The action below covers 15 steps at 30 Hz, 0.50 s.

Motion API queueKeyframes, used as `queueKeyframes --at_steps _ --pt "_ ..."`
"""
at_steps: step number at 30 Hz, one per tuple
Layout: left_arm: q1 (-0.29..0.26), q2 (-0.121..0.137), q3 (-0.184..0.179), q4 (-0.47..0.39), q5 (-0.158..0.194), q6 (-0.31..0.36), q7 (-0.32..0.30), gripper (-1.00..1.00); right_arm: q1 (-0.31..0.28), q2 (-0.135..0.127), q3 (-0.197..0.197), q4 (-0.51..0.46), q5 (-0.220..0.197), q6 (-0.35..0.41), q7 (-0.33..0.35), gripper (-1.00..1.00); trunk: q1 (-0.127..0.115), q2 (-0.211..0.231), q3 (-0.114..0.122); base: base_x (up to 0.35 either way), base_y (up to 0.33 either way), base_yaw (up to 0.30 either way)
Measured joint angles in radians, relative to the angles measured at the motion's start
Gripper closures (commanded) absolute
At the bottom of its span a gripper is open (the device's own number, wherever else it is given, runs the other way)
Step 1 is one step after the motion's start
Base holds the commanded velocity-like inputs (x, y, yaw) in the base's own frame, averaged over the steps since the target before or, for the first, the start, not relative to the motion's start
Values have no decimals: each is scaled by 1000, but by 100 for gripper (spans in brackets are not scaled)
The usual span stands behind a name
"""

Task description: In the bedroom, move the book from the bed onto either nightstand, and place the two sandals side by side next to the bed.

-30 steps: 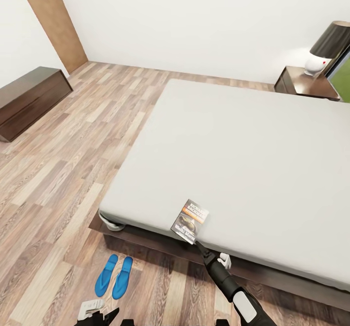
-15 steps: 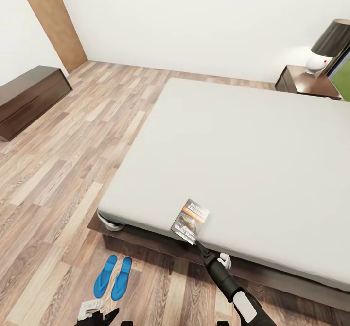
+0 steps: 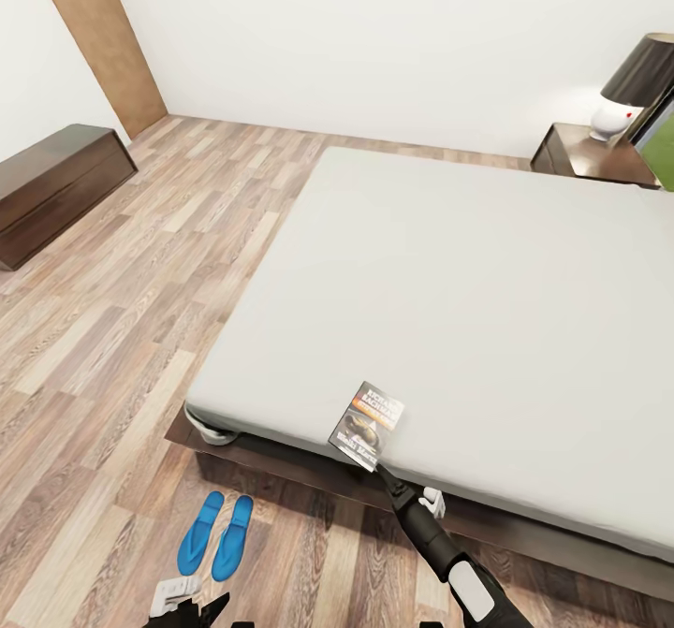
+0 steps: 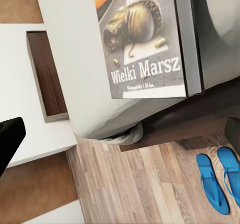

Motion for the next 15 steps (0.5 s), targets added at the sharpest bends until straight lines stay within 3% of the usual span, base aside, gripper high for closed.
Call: queueKeyframes --at_steps 4,9,11,12,15 --pt "0 6 3 -3 3 3 -1 -100 0 0 0 0 0 0 0 -100 15 -28 -13 0 0 0" --pt "-13 35 6 -43 8 35 -9 -100 0 0 0 0 0 0 0 -100 35 -63 -28 0 0 0" --pt "-33 45 7 -165 3 158 -61 -100 0 0 0 0 0 0 0 -100 42 -77 -34 0 0 0" --pt "-35 46 7 -191 2 194 -81 -100 0 0 0 0 0 0 0 -100 46 -84 -38 0 0 0" --pt "-43 49 9 -267 3 324 -217 -100 0 0 0 0 0 0 0 -100 58 -105 -47 0 0 0"
